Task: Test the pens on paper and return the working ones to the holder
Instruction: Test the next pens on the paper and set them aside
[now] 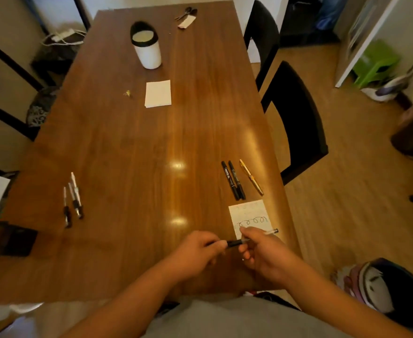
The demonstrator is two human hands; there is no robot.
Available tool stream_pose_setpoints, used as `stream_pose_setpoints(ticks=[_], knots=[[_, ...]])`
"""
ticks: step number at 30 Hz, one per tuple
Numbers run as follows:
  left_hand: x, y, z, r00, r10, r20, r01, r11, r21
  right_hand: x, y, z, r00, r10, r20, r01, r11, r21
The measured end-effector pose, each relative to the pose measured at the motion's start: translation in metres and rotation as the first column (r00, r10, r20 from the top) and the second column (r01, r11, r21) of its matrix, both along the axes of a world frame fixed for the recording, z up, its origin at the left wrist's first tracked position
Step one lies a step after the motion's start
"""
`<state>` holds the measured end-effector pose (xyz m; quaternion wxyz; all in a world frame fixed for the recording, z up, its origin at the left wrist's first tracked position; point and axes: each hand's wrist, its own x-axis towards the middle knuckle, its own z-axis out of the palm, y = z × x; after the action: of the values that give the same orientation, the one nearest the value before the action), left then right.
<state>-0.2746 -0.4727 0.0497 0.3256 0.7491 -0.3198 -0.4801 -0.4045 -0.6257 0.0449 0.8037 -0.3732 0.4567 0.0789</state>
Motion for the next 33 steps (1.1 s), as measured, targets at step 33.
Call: stream_pose_setpoints(ticks=[33], knots=[[-0.049,-0.051,0.011,0.965,0.120,-0.235,-0.121,0.993,0.008,-0.035,-0.070,-0.016,0.980,0.132,0.148,-0.145,0.986,0.084]])
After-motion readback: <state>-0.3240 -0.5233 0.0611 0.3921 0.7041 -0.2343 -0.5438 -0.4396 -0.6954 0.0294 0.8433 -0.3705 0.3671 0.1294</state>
